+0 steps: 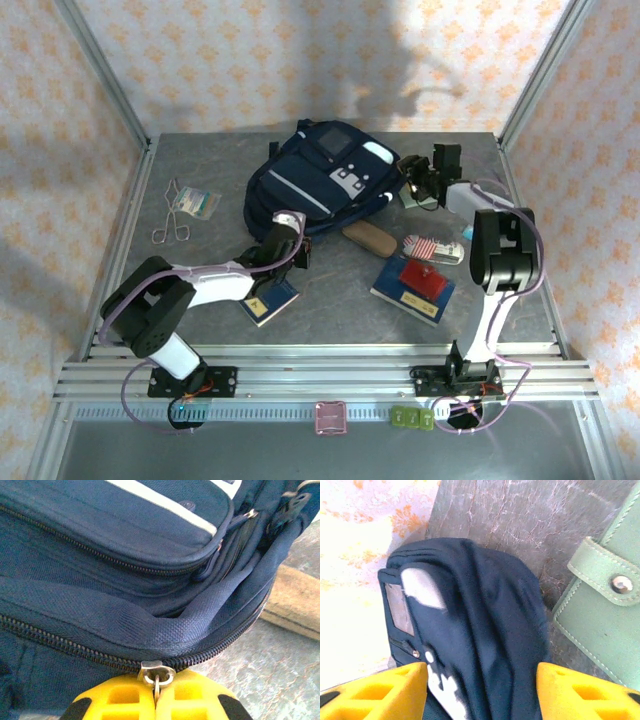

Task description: Pack the student bag

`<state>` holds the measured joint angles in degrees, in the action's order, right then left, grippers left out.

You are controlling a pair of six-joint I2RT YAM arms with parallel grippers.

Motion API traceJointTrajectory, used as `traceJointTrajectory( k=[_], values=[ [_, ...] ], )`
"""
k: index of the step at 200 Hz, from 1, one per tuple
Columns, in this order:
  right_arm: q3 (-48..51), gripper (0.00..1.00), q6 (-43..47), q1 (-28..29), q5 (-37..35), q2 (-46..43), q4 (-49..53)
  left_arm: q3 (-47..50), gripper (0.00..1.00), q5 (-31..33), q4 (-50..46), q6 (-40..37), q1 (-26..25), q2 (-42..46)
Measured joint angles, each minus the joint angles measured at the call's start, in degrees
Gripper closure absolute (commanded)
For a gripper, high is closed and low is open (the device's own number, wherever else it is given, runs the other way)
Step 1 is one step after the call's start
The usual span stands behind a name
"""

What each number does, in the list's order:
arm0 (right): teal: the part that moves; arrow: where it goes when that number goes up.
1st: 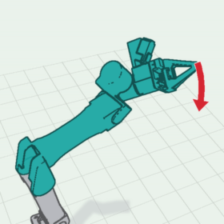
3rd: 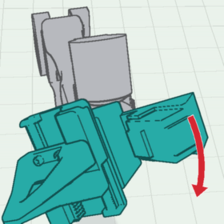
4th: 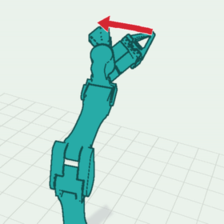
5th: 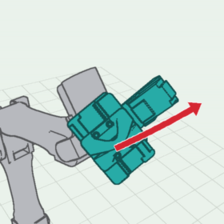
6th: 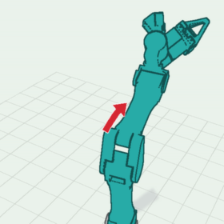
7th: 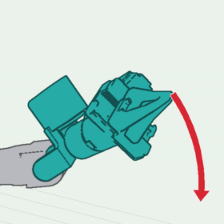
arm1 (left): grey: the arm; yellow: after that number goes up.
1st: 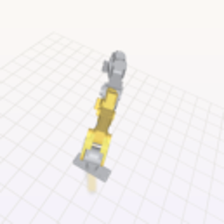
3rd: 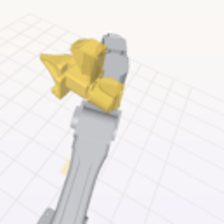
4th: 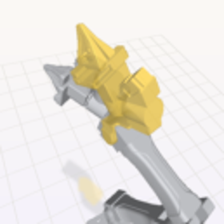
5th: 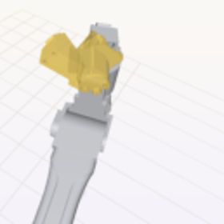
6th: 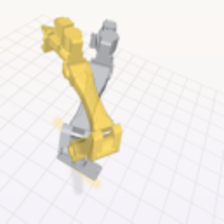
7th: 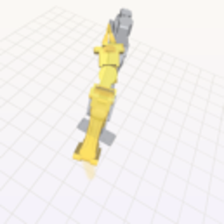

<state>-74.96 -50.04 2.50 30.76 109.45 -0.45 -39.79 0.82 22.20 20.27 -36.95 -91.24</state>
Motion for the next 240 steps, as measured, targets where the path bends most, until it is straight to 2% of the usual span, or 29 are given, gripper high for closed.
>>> traceJointTrajectory(
  k=[34, 61, 97, 127, 149, 188, 240],
  values=[
    [11.32, 0.38, 0.63, 1.84, -0.13, -15.15, 1.64, -4.70, 1.00, -2.40, -3.02, -0.52, -0.63, -2.14],
    [18.62, 0.38, -0.96, 7.28, 2.56, -23.61, 0.44, -7.13, 1.00, -4.22, -5.16, -0.87, -1.29, -2.93],
    [24.04, 0.38, -5.11, 16.04, 5.62, -22.64, -2.05, -9.27, 1.00, -6.21, -7.52, -0.92, -1.60, -3.04],
    [23.89, 0.40, -8.66, 19.45, 6.97, -17.90, -6.16, -10.54, 1.00, -7.41, -8.94, -1.25, -2.45, -3.04],
    [22.21, 0.50, -10.54, 20.28, 7.04, -13.35, -8.74, -10.75, 1.00, -7.96, -9.44, -1.57, -3.26, -3.04],
    [19.30, 1.00, -13.25, 20.50, 8.37, -7.80, -10.34, -9.77, 1.00, -7.54, -10.64, -1.51, -3.41, -2.36],
    [19.30, 1.00, -13.38, 20.55, 10.03, -7.72, -10.29, -5.55, 1.00, -7.04, -10.93, -0.48, -0.85, 1.14]
  ],
)
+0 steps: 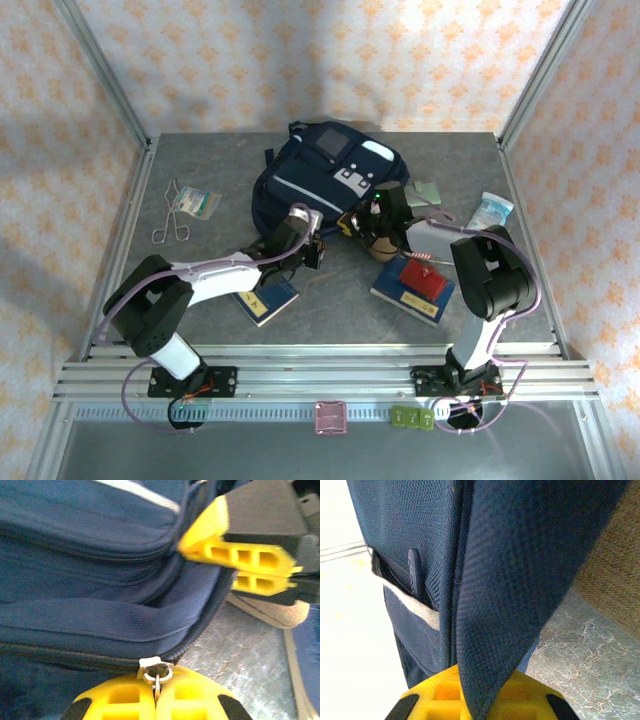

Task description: Pack the student bag

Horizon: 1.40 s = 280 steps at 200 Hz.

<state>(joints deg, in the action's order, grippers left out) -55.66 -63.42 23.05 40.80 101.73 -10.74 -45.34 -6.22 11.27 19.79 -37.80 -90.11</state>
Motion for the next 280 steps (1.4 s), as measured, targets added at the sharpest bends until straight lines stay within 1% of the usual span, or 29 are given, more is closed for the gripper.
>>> traceJointTrajectory(
  k=[46, 79, 102, 123, 145, 161, 182, 205, 209, 216, 221, 225, 236, 246, 259, 267, 280],
  values=[
    [1.84, 1.00, 1.31, -2.84, 1.25, -3.45, 0.42, 5.53, 1.00, -2.78, 0.92, 0.98, 7.21, 5.90],
    [2.14, 1.00, 2.12, -3.34, 2.34, -4.48, 0.39, 6.16, 1.00, -4.26, 1.22, 1.07, 8.83, 6.99],
    [2.10, 1.00, 2.69, -3.52, 3.04, -4.48, 0.44, 6.16, 1.00, -5.03, -0.37, 1.05, 8.94, 8.24],
    [1.07, 1.00, 3.56, -3.52, 4.57, -4.46, 1.22, 6.19, 1.00, -5.38, -2.91, 0.79, 8.74, 12.09],
    [-1.97, 1.00, 4.94, -3.69, 6.23, -4.37, 3.19, 6.19, 1.00, -4.94, -5.57, 0.68, 7.17, 16.55],
    [-4.76, 1.00, 6.08, -4.04, 6.91, -3.63, 4.46, 6.19, 1.00, -4.55, -6.47, 0.92, 5.62, 18.14],
    [-8.13, 1.00, 7.19, -4.92, 7.28, -1.70, 6.01, 6.05, 1.00, -4.31, -6.19, 1.53, 3.69, 17.49],
    [-12.48, 1.00, 8.31, -6.69, 7.13, 2.01, 9.20, 3.67, 1.00, -3.56, -4.48, 2.25, 1.75, 12.50],
    [-13.40, 0.96, 8.46, -7.06, 7.08, 2.69, 9.99, 2.99, 1.00, -3.34, -4.09, 2.47, 1.53, 11.43],
    [-15.30, 0.80, 8.94, -7.82, 6.99, 4.20, 11.52, 1.75, 1.00, -3.02, -3.23, 2.69, 1.29, 9.44],
    [-16.79, 0.71, 9.31, -8.39, 6.91, 5.35, 12.87, 0.81, 1.00, -2.69, -2.56, 2.71, 1.07, 7.85],
    [-17.73, 0.66, 9.51, -8.70, 6.23, 5.99, 13.66, -0.07, 1.00, -2.56, -1.99, 2.71, 1.03, 6.60],
    [-20.96, 0.55, 11.17, -10.12, 2.45, 7.93, 14.95, -2.25, 1.00, -2.29, -1.99, 2.73, 1.03, 3.74],
    [-22.43, 0.51, 11.82, -11.72, -0.57, 8.48, 15.67, -3.82, 1.00, -2.27, -2.01, 2.73, 0.98, 1.44],
    [-22.64, 0.50, 13.38, -13.68, -3.34, 7.72, 16.37, -5.46, 1.00, -2.32, -2.05, 2.75, 0.87, -1.09],
    [-21.68, 0.48, 14.08, -14.58, -4.83, 6.34, 16.68, -6.32, 1.00, -2.34, -2.08, 2.75, 0.74, -2.25],
    [-18.18, 0.47, 14.86, -14.93, -6.19, 2.67, 17.07, -7.41, 1.00, -2.47, -2.08, 2.73, 0.61, -3.67]
  ],
)
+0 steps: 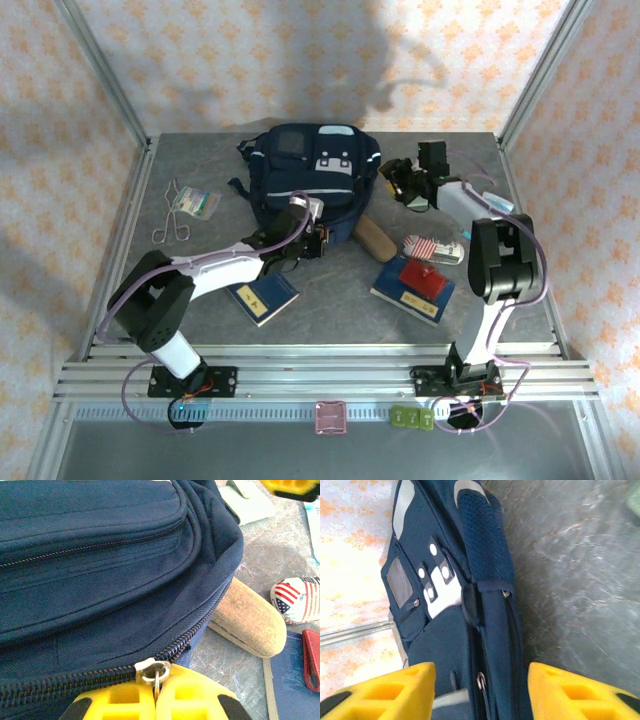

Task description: Pack the student bag

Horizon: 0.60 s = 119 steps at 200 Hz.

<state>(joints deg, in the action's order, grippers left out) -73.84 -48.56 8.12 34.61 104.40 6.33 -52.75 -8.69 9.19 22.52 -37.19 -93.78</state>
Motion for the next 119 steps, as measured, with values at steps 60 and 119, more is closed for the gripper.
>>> traceJointTrajectory(
  k=[60, 119],
  values=[
    [16.39, 0.39, -1.90, 7.56, 1.42, -15.65, -1.03, -1.33, 1.00, -1.25, 0.00, -0.04, -0.74, -1.27],
    [13.70, 0.69, -6.29, 13.62, 2.64, -5.68, -5.77, -1.33, 1.00, -1.38, 0.00, -0.09, -2.99, -1.27]
  ],
)
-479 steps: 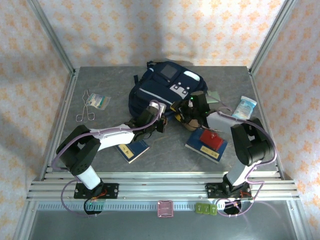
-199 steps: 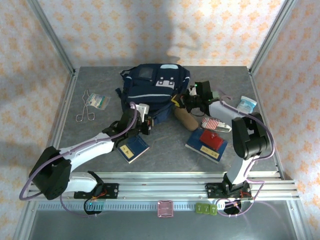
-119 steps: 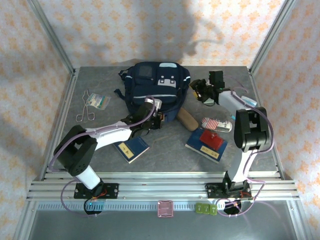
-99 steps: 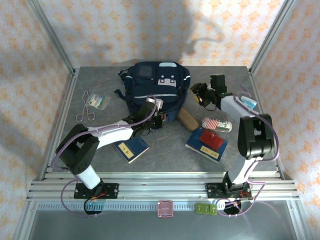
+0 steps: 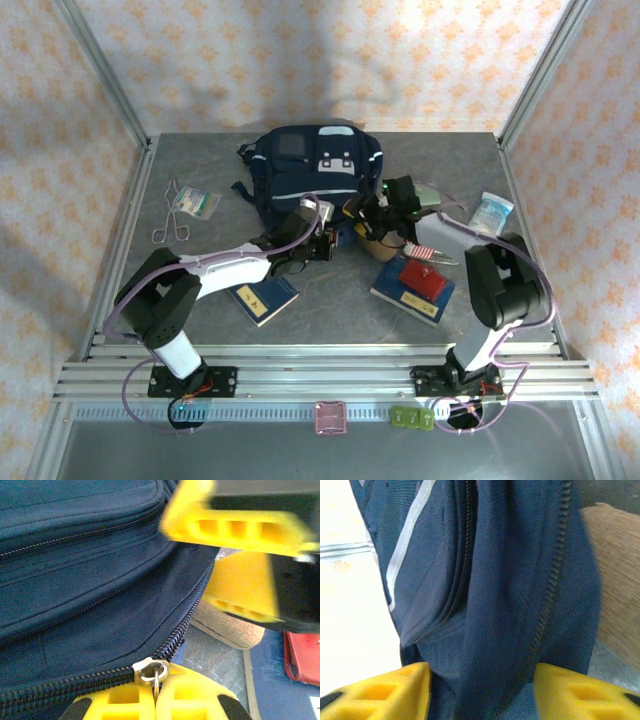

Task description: Pack the student bag

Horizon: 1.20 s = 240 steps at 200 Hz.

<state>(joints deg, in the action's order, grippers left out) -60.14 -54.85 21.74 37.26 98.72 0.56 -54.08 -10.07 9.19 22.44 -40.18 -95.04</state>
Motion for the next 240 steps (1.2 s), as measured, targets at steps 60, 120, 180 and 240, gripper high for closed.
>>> traceJointTrajectory(
  k=[60, 120, 180, 240],
  values=[
    [-2.01, 1.00, -1.53, 0.61, 1.42, 4.00, -0.61, 1.95, 1.00, 1.31, -0.55, 0.22, -0.09, 0.50],
    [-2.01, 1.00, -0.81, -1.51, 4.79, 3.19, -0.59, 14.10, 1.00, -0.04, 0.66, 0.37, 8.52, 13.07],
    [-4.92, 1.00, 0.94, -2.49, 6.12, 3.76, 1.86, 16.46, 1.00, -2.89, 0.20, -0.24, 12.50, 16.09],
    [-24.11, 0.60, 5.84, -6.16, 2.82, 13.57, 15.17, 9.16, 1.00, 0.22, 0.44, 0.96, 5.49, 8.98]
  ],
)
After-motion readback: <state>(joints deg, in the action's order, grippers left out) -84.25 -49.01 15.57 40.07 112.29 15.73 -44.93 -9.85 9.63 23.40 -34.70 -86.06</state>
